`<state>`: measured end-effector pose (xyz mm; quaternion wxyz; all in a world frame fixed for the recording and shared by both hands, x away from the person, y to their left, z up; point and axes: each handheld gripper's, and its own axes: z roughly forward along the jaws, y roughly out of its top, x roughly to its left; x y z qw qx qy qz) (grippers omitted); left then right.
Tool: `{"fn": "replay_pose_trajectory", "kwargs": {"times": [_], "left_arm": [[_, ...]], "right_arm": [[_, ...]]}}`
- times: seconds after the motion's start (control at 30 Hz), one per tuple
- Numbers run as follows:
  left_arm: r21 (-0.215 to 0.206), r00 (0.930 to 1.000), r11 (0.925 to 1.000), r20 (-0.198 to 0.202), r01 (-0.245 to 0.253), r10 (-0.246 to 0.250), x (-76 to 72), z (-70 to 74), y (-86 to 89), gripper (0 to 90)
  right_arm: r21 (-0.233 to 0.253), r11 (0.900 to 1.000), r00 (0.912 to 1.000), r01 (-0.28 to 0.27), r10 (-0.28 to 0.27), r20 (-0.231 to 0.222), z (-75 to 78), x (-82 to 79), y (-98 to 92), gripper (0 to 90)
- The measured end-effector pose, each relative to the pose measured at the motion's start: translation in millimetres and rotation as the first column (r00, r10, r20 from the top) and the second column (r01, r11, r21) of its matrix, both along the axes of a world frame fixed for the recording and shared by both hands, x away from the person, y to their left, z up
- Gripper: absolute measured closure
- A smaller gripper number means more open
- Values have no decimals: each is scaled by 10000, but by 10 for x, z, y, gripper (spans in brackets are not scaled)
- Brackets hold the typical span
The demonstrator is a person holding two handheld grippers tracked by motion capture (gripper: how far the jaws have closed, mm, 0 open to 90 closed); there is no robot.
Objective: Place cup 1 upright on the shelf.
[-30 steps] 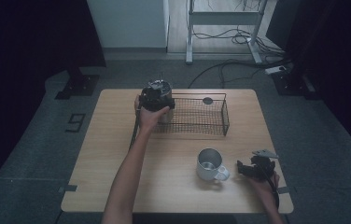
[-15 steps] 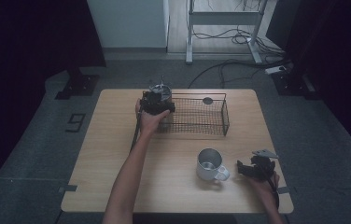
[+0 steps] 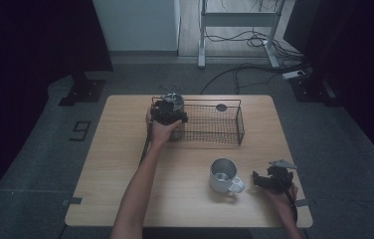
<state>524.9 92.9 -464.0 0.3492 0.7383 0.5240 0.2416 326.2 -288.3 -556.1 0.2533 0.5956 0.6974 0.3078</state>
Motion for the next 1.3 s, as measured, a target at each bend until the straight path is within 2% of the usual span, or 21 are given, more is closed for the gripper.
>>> {"fn": "replay_pose_trajectory", "kwargs": {"times": [0.2, 0.5, 0.67, 0.7, 0.77, 0.9, 1.07, 1.23, 1.3], "left_arm": [[139, 9999, 9999, -98, -81, 82, -4, -50, -14, 38], [247, 9999, 9997, 82, -83, 81, -61, -86, -41, 38], [96, 9999, 9998, 44, -159, 159, -72, -87, -12, 25], [-179, 9994, 9997, 308, -159, 164, -96, -57, 11, 0], [-382, 9990, 9992, 425, -82, 98, -112, -23, 15, 2], [-238, 9981, 9997, 622, -21, 36, -143, 32, 15, 0], [-409, 9975, 9992, 705, 26, 3, -202, 72, 52, 0], [-560, 9954, 9984, 953, 26, 28, -281, 128, 72, 0], [-669, 9930, 9977, 1183, 72, 7, -342, 185, 94, 0]], "right_arm": [[1, 10000, 10000, -1, 1, 4, 0, 0, 0, 79], [6, 10000, 10000, 0, 0, 5, 0, 0, 0, 80], [3, 10000, 10000, -1, 1, 5, 0, 0, 0, 80], [3, 10000, 10000, -1, 1, 4, 0, 0, 0, 80], [2, 10000, 10000, -1, 1, 4, 0, 0, 0, 79], [4, 10000, 10000, 1, -1, 4, 0, 0, 0, 80], [5, 10000, 10000, 2, -2, 1, 0, 0, 1, 80], [-3, 10000, 10000, -35, 35, 9, 0, 2, -2, 80], [-6, 10000, 10000, -50, 50, 5, 0, 4, -4, 80]]}}
